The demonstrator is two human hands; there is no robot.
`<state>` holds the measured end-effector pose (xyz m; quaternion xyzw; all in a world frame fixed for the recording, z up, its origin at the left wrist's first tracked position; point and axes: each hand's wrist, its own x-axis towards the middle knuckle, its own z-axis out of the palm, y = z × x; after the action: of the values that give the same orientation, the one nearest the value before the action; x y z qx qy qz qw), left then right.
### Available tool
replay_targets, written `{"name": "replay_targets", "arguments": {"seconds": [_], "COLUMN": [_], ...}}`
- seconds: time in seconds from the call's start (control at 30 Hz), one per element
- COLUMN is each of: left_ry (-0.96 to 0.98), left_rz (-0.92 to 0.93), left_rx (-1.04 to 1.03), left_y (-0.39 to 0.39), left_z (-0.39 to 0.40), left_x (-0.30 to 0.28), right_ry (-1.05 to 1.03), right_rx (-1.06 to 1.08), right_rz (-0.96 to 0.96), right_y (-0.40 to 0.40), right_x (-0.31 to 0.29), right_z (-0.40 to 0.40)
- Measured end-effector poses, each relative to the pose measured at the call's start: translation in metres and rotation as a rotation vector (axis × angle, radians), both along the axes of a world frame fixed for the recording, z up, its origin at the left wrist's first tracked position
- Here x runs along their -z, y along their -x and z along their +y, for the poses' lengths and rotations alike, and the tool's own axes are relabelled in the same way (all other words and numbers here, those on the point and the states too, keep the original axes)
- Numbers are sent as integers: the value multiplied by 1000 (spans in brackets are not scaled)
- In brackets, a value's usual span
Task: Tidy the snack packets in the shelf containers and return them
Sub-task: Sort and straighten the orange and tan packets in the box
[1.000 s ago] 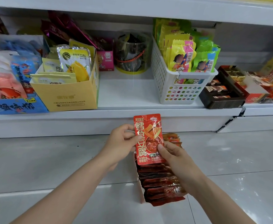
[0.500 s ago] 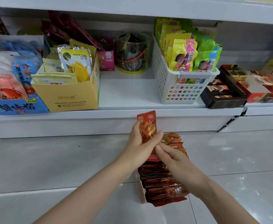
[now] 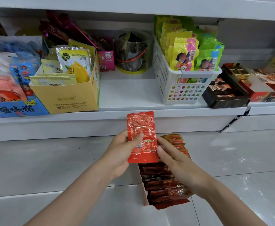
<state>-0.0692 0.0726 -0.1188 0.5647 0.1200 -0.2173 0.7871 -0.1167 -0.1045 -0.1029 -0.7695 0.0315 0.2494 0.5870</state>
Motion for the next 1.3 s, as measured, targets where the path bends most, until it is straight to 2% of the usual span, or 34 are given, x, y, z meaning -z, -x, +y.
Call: {"name": "replay_targets", "arguments": {"seconds": [0.13, 0.2, 0.3, 0.37, 0.53, 0.63, 0.73, 0.93, 1.1, 1.3], "left_ry": [-207, -297, -195, -117, 46, 124, 222, 134, 146, -14], "left_rz": [-151, -239, -203, -138, 37, 28, 39, 47, 14, -70], "left_rx": [-34, 15, 195, 226, 58, 19, -7, 54, 183, 308], "left_y": [0, 1, 6, 7, -1, -9, -14, 8, 13, 15], "left_z": [-5, -10, -22, -26, -5, 13, 17, -9, -10, -9], "left_x": [1, 0, -2, 0, 5, 2, -3, 14, 21, 24], "right_ry": [-24, -16, 28, 36, 32, 99, 1, -313, -379, -399], "right_rx": [-23, -32, -96, -98, 167, 207, 252, 385, 436, 507], "right_rz": [-24, -41, -73, -77, -61, -129, -137, -12, 59, 124], "right_y": [1, 1, 0, -1, -1, -1, -3, -14, -21, -25], "right_x": [3, 5, 3, 2, 14, 20, 22, 17, 13, 9], "right_z": [-2, -4, -3, -3, -10, -12, -9, -7, -7, -3]}}
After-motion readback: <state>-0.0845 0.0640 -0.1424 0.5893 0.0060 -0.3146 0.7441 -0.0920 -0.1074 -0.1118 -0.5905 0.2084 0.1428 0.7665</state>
